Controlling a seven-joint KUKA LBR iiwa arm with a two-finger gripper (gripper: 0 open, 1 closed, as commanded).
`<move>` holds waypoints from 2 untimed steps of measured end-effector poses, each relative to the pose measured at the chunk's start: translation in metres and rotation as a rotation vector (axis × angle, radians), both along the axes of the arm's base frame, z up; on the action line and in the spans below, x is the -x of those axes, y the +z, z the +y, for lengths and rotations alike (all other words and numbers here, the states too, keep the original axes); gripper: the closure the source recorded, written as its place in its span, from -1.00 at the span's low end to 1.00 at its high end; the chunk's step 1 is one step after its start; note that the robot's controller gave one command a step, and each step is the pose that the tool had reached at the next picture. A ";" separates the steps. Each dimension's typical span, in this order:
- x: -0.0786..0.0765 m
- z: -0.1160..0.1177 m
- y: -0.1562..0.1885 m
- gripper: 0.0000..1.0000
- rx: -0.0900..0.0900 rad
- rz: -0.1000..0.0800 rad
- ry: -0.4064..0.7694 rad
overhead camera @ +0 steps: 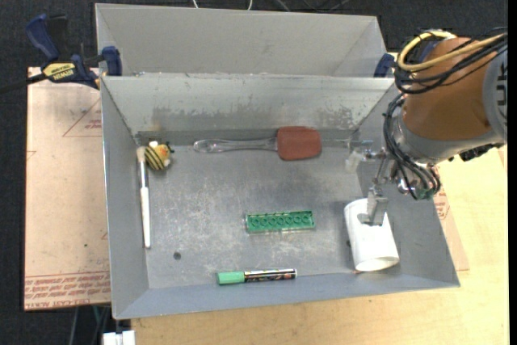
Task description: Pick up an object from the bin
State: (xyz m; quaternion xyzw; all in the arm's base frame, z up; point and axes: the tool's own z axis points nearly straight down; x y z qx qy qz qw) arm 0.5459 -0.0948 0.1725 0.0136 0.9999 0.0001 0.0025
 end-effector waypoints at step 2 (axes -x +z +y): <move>0.029 0.009 -0.086 -1.00 -0.003 -0.002 0.252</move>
Offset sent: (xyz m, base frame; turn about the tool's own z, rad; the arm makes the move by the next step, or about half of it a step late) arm -0.0452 0.0013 -0.1025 -0.1843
